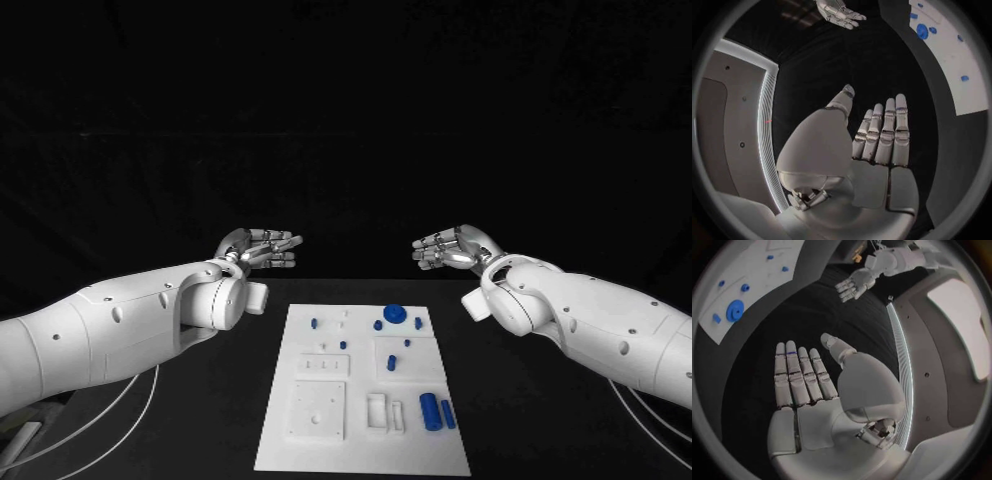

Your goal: Assemble the parts on the task board

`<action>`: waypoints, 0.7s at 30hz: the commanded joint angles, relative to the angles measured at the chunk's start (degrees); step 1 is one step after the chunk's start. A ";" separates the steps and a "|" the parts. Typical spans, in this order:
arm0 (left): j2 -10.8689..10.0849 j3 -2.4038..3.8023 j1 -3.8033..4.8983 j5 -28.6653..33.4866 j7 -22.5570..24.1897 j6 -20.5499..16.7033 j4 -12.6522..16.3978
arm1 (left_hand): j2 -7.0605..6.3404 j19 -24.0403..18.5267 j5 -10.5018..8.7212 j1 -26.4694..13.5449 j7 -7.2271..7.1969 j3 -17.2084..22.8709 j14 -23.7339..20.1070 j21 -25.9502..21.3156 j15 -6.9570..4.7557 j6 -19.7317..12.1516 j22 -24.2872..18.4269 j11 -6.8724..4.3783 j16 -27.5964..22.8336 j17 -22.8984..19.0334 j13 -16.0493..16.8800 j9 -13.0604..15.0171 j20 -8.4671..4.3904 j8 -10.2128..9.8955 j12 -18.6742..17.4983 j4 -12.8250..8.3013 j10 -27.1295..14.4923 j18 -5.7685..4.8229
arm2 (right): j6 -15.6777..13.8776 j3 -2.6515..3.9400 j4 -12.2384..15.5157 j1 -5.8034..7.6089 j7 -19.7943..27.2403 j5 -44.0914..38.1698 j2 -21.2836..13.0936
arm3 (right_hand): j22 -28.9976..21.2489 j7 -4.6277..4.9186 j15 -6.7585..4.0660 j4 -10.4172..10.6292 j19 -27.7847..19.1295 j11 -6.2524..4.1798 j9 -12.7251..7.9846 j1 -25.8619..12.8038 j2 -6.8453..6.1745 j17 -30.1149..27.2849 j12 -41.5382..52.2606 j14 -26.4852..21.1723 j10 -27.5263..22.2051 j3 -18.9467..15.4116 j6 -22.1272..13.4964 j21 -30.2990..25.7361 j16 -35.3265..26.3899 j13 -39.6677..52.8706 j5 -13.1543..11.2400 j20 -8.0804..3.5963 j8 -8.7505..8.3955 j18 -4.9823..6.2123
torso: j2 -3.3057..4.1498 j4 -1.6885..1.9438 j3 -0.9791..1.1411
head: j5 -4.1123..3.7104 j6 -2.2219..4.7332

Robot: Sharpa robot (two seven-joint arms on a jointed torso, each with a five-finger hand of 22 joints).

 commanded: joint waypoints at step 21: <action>-8.88 0.26 1.11 -5.90 1.76 11.11 17.05 | 3.07 -1.21 -0.37 0.27 -0.62 -1.84 5.16 8.47 -1.74 4.29 3.85 -0.77 -0.57 0.33 0.05 0.19 -2.82 0.33 0.26 -7.74 2.70 -1.87 | 2.15 0.06 -1.07 -1.41 -8.58 -57.24 4.52 | 21.62 -2.72 -8.08 -4.57 25.45 -3.71 0.19 0.04 -2.66 22.88 0.43 20.91 7.50 -0.61 7.59 29.69 44.76 0.20 -1.28 -9.77 0.27 3.40 | 6.90 3.99 0.66 | -2.98 2.34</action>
